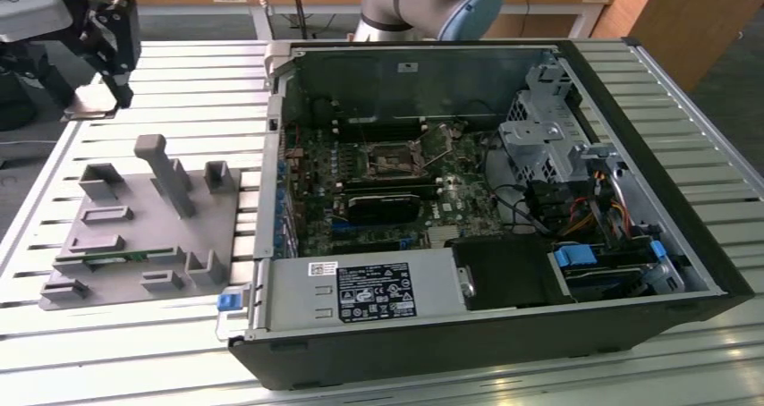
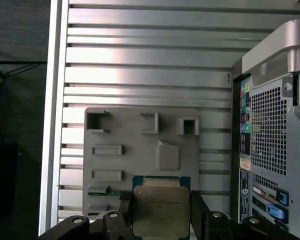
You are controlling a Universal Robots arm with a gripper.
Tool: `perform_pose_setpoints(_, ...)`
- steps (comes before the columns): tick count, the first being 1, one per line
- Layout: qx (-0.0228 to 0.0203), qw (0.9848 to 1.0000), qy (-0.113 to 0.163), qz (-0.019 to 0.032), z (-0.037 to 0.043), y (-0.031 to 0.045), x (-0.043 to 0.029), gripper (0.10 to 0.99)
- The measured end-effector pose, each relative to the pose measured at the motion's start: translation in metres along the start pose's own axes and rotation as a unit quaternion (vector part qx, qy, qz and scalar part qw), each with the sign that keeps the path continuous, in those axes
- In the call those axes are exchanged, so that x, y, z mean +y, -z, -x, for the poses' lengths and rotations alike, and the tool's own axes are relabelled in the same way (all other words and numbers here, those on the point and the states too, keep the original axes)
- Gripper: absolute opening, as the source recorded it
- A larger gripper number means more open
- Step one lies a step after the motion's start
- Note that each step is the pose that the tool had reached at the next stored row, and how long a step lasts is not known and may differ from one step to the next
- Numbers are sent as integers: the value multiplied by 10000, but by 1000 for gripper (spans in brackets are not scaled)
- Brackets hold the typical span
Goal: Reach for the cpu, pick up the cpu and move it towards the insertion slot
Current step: 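Pick up the cpu and move it towards the insertion slot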
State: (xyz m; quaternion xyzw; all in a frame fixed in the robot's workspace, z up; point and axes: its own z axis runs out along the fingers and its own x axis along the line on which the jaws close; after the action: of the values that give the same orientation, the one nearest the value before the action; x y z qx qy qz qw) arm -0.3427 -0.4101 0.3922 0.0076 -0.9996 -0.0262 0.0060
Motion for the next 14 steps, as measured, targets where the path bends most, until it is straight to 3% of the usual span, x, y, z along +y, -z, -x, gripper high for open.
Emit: perform_pose_setpoints(14,-25,10000,1,9,636,-4,-10,541)
